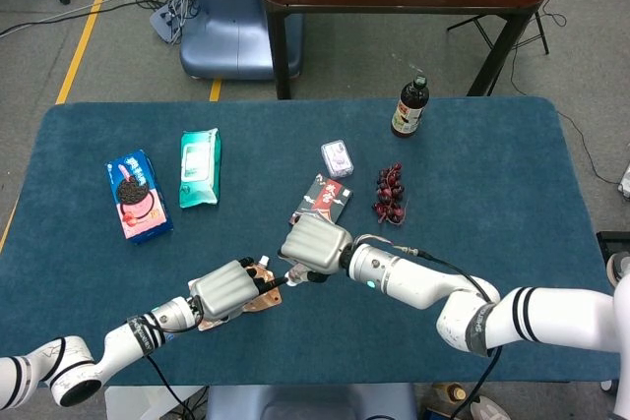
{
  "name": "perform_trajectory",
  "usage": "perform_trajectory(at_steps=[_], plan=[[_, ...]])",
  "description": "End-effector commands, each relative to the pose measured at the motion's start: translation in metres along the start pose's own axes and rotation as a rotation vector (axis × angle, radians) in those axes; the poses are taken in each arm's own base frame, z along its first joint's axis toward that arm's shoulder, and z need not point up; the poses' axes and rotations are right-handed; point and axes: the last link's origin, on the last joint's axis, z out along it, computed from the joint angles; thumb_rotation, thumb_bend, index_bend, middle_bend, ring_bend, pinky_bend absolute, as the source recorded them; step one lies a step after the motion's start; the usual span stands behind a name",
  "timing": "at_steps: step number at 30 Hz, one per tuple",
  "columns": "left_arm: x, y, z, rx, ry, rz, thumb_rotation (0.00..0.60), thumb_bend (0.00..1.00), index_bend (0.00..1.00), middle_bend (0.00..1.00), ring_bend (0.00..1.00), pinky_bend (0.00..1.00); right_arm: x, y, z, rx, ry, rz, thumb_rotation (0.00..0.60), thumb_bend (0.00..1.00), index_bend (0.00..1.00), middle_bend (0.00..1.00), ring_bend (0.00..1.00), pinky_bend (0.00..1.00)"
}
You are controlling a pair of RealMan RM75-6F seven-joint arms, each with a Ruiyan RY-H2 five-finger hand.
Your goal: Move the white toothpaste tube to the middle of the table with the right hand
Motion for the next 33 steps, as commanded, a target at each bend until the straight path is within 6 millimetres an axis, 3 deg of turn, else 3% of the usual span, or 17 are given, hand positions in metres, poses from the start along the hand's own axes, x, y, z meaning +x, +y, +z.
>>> perform_trajectory(at_steps=[1, 19, 33], plan=[[0.000, 0.000, 0.000, 0.001, -0.002, -0.001, 0.600, 0.26, 0.08, 0.43, 0.40, 0.22, 0.000, 0.000, 0.000, 0.000, 0.002, 0.004, 0.600, 0.92, 0.81, 0.74, 0.69, 0.38], [-0.001, 0.000, 0.004, 0.000, -0.007, 0.001, 0.600, 0.26, 0.08, 0.43, 0.40, 0.22, 0.005, 0.002, -0.002, -0.001, 0.040, 0.023, 0.600, 0.93, 0.81, 0.74, 0.69, 0.38], [0.000, 0.000, 0.007, 0.001, -0.006, -0.003, 0.600, 0.26, 0.08, 0.43, 0.40, 0.22, 0.009, -0.009, -0.001, 0.040, 0.069, 0.067, 0.600, 0.93, 0.81, 0.74, 0.70, 0.38]])
